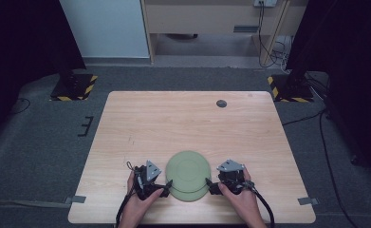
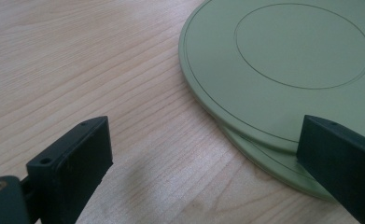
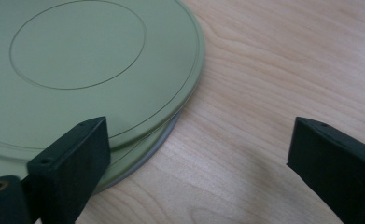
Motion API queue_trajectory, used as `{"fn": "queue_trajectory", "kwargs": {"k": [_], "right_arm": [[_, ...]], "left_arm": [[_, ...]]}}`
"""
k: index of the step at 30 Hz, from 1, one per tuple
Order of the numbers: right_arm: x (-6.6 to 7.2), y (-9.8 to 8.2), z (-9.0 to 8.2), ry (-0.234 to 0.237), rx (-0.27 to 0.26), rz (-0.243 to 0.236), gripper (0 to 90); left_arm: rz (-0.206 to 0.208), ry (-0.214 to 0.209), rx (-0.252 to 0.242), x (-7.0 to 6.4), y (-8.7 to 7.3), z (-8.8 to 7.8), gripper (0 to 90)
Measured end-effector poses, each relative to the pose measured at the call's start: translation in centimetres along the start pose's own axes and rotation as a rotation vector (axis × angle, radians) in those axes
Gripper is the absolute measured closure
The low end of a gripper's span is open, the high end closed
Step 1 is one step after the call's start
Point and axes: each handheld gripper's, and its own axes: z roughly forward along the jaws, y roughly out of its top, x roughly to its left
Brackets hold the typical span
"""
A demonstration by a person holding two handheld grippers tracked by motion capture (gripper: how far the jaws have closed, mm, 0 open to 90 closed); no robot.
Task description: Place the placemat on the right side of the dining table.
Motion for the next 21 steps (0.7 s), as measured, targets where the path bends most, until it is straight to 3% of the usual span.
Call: {"fn": "queue_trajectory", "kwargs": {"k": [8,15,21], "right_arm": [[-0.29,0.07,0.40,-0.011,-0.008,0.011,0.7],[0.11,-0.18,0.04,0.012,-0.005,0.029,5.4],[0.17,-0.23,0.28,-0.009,-0.020,0.027,2.7]], "left_arm": [[-0.015,0.017,0.002,0.18,0.14,0.28,0.4],[-0.019,0.013,0.012,0.02,-0.12,0.09,3.5],[-0.018,0.034,0.006,0.15,0.15,0.53,1.4]]}}
